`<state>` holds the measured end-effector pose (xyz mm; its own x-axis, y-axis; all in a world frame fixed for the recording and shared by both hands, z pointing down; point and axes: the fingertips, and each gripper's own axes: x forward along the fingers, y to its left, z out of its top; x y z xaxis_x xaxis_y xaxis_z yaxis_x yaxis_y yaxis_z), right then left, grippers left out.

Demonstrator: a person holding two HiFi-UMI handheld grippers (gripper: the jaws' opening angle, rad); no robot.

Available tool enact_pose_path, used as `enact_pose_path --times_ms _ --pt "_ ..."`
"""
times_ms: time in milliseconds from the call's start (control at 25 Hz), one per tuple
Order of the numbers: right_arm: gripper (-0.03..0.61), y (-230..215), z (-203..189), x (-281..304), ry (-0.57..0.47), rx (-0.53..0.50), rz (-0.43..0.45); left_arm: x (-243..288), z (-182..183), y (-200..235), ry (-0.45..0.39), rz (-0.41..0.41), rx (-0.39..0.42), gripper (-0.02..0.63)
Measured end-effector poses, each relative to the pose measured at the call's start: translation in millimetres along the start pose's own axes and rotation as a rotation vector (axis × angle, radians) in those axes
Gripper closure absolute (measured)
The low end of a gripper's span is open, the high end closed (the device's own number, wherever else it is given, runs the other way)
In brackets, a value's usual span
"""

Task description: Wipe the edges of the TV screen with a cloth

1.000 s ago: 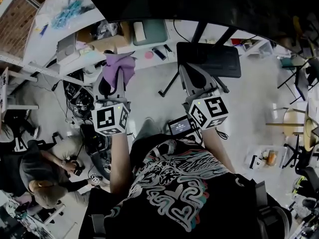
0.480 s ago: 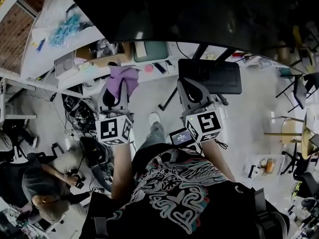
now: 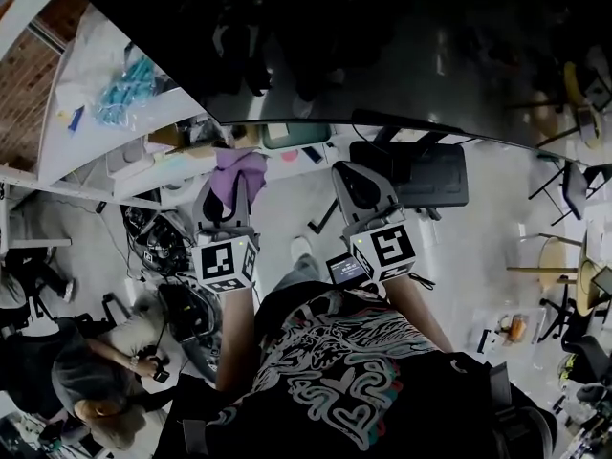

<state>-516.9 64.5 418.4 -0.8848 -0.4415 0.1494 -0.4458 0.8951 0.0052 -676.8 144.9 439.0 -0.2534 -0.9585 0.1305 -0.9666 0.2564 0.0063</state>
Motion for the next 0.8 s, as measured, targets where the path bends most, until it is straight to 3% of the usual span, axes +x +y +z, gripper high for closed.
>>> enact_pose_path --times_ms 360,560,800 --pt "0.546 7 12 33 -0.007 0.017 0.032 19 -18 36 0.059 -0.007 -0.008 0.474" --pt "0.546 5 8 40 -0.001 0.02 -0.006 28 -23 42 0.074 -0.045 0.009 0.474" --pt "0.546 5 -3 41 0.017 0.058 -0.016 39 -29 55 0.107 -0.003 0.0 0.474"
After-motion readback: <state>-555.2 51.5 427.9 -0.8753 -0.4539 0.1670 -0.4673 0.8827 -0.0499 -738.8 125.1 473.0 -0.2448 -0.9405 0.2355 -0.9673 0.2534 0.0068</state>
